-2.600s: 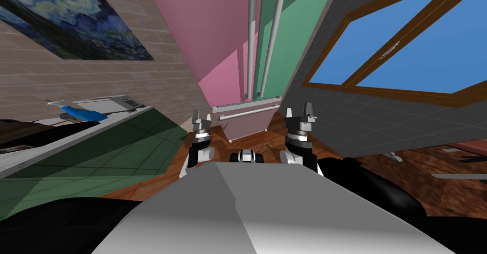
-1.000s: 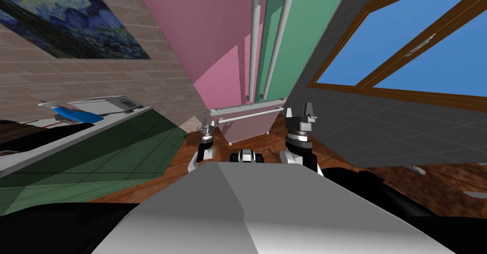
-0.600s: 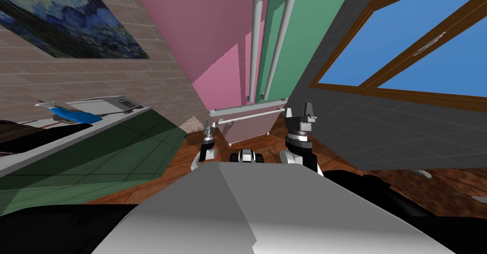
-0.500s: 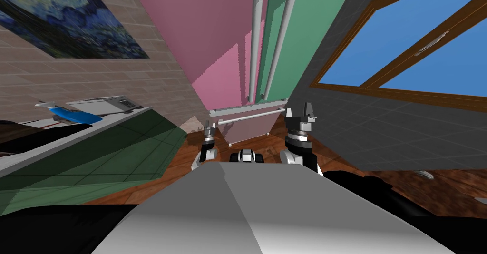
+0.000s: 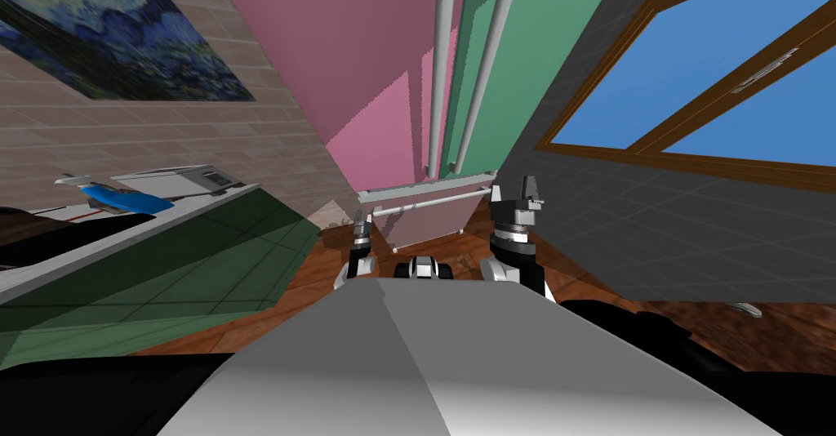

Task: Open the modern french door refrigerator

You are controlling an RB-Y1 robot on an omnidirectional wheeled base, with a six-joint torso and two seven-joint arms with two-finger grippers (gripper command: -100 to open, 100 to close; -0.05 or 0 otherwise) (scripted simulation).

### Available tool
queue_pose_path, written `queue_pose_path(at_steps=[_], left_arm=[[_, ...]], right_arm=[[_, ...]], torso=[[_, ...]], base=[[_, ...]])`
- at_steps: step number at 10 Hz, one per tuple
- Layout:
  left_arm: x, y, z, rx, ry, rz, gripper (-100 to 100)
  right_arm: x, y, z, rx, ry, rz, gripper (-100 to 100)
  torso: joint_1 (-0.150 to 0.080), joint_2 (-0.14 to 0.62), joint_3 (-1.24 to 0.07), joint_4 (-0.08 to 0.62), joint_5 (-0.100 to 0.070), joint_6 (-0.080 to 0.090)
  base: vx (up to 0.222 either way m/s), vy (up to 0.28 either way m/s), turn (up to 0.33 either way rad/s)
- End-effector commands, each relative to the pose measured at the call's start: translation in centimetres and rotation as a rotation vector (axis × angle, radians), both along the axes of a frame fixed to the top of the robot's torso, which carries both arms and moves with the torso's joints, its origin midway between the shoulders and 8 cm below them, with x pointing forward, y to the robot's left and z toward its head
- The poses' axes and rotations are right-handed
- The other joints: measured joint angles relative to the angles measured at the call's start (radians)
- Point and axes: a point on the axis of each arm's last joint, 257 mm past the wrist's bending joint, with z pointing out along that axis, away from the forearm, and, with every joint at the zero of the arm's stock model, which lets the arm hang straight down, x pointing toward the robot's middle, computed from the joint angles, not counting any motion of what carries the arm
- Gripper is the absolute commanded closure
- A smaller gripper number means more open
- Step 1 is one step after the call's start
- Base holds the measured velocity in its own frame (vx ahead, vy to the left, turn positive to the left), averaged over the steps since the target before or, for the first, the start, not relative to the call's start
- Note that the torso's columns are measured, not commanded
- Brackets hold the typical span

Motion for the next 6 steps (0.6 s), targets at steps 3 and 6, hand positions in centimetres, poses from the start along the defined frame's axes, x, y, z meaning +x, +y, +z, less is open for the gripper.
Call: queue_pose_path(at_steps=[3, 6], left_arm=[[0.0, 0.5, -2.8, -0.006, 0.028, 0.011, -100], [-0.1, 0.6, -4.3, -0.012, 0.042, 0.017, -100]], right_arm=[[0.0, 0.0, 0.0, 0.000, 0.000, 0.000, 0], [0.0, 0.0, 0.0, 0.000, 0.000, 0.000, 0]], torso=[[0.000, 0.001, 0.001, 0.000, 0.000, 0.000], [0.000, 0.000, 0.000, 0.000, 0.000, 0.000]], base=[[0.045, -0.005, 0.017], [0.033, -0.004, 0.012]])
